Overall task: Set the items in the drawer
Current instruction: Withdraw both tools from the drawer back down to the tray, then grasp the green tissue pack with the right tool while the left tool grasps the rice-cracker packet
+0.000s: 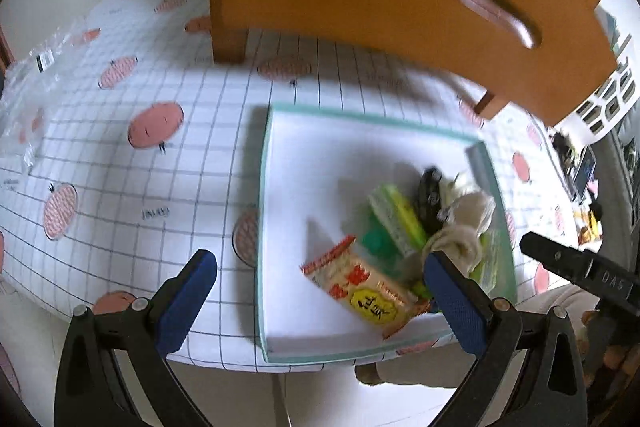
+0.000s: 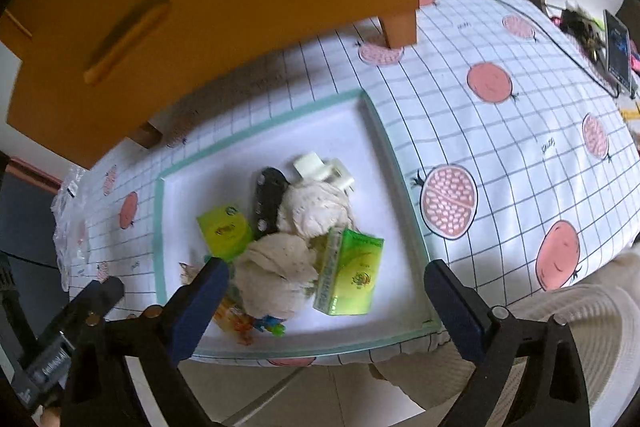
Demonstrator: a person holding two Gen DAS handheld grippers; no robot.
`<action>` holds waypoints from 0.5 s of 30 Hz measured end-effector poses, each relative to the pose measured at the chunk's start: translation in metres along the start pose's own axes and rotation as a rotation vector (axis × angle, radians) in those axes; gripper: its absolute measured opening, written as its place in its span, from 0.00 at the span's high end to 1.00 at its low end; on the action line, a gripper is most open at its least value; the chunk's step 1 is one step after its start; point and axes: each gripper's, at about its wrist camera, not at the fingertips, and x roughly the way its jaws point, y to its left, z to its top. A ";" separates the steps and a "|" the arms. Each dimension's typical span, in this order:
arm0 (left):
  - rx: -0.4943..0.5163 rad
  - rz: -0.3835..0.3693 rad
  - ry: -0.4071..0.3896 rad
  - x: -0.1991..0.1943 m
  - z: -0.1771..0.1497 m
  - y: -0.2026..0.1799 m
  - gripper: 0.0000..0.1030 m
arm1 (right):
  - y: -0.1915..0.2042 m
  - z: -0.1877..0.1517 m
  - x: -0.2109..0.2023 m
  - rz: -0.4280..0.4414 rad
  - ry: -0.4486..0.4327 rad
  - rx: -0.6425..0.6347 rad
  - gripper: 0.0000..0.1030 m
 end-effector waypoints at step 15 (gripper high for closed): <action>-0.094 -0.030 0.157 0.050 -0.021 0.003 0.01 | -0.029 -0.004 0.037 0.027 0.130 0.127 0.19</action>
